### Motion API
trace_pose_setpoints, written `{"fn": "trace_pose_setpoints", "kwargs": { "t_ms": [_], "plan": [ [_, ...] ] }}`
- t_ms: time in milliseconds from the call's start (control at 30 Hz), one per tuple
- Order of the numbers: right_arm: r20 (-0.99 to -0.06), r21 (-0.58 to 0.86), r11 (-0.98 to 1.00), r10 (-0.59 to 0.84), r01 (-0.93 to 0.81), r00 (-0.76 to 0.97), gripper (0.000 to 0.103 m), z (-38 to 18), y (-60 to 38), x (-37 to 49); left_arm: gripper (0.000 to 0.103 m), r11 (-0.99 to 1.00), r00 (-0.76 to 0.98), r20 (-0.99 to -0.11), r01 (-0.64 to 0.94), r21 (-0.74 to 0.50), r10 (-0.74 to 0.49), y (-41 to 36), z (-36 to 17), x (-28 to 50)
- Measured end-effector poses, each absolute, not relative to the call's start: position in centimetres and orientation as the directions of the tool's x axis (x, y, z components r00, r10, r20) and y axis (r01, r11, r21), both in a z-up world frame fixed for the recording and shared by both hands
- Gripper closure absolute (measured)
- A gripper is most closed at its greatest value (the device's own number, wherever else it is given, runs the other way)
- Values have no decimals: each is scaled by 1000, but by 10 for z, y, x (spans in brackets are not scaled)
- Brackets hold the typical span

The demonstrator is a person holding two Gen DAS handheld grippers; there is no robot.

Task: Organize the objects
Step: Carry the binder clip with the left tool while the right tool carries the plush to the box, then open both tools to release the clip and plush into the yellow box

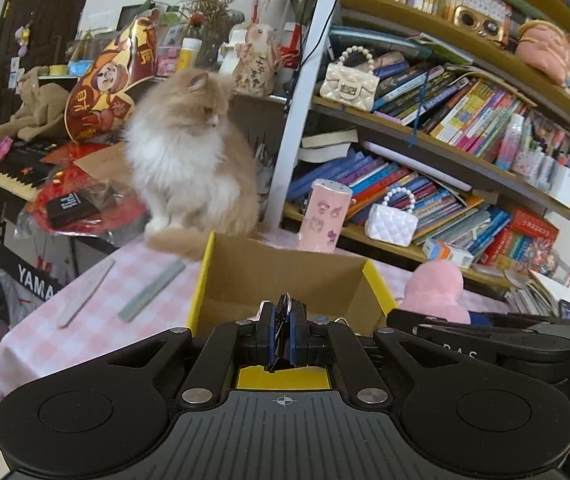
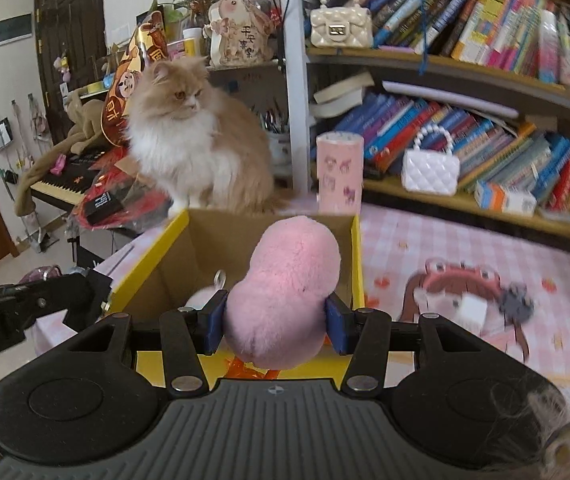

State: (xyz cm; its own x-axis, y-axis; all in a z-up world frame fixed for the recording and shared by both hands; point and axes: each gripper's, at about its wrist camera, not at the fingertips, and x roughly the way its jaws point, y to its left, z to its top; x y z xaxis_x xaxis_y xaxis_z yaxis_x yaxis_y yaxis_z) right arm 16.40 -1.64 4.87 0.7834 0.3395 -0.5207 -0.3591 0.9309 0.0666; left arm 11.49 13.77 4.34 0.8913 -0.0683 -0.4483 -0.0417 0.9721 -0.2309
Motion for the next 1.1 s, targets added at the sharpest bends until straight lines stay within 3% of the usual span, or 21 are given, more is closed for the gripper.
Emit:
{"fn": "trace_pose_setpoints", "kwargs": {
  "t_ms": [133,333,600,833,1100],
  "plan": [
    [-537,8,916,342,-401,771,56,41,-9,202,98,972,882,-468,-59,-225,-55,131,35,147],
    [-645,-88,859,336,-504,686,56,7,5,252,98,972,851,-524,-102,-212,-25,123,17,187],
    [-733,-122,793,333,-597,593,56,-24,9,275,98,984,783,-622,-117,-135,8,111,-11,213],
    [-757,-155,734,342,-661,557,54,-33,18,282,97,988,756,-653,-130,-83,44,103,-23,221],
    [-712,-143,757,368,-637,598,42,-21,9,279,89,981,789,-612,-157,-110,58,105,-13,214]
  ]
}}
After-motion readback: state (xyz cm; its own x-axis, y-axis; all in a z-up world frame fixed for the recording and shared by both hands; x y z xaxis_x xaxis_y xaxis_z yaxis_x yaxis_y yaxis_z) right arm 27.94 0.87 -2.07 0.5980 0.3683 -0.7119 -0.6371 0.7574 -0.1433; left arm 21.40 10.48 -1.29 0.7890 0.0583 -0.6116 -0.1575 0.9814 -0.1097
